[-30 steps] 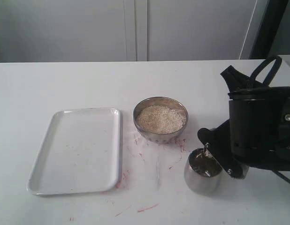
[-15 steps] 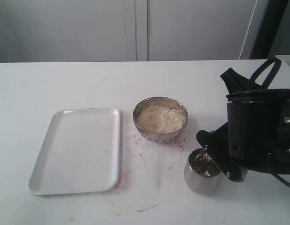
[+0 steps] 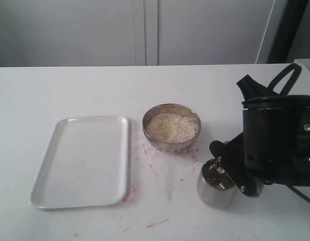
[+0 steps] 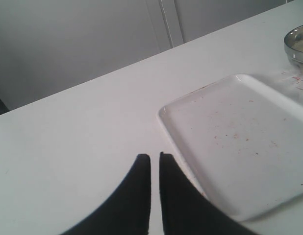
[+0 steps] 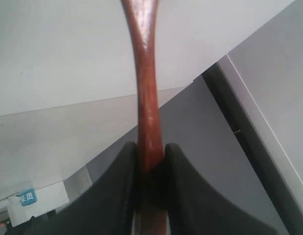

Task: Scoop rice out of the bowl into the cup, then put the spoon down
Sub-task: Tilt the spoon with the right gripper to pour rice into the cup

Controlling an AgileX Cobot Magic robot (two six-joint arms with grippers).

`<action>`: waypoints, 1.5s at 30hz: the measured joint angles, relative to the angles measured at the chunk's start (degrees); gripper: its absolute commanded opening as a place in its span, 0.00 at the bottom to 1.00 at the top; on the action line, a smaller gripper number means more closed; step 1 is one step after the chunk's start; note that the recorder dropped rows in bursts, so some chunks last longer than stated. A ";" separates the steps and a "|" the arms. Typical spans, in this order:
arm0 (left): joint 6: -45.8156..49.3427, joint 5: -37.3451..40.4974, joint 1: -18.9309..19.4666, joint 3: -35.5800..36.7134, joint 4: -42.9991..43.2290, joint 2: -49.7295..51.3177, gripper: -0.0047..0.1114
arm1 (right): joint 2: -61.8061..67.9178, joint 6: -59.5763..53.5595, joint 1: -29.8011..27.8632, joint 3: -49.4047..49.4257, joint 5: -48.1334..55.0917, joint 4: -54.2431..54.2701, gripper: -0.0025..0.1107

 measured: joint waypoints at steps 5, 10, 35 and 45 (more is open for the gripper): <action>0.00 0.00 0.00 0.00 0.00 0.00 0.16 | 0.00 0.96 0.00 0.00 0.10 -1.76 0.02; 0.00 0.00 0.00 0.00 0.00 0.00 0.16 | 0.00 1.21 0.00 0.00 0.10 -1.22 0.02; 0.00 0.00 0.00 0.00 0.00 0.00 0.16 | 0.00 3.30 0.00 0.00 0.10 -1.08 0.02; 0.00 0.00 0.00 0.00 0.00 0.00 0.16 | 1.26 1.91 0.00 0.00 0.14 -0.87 0.02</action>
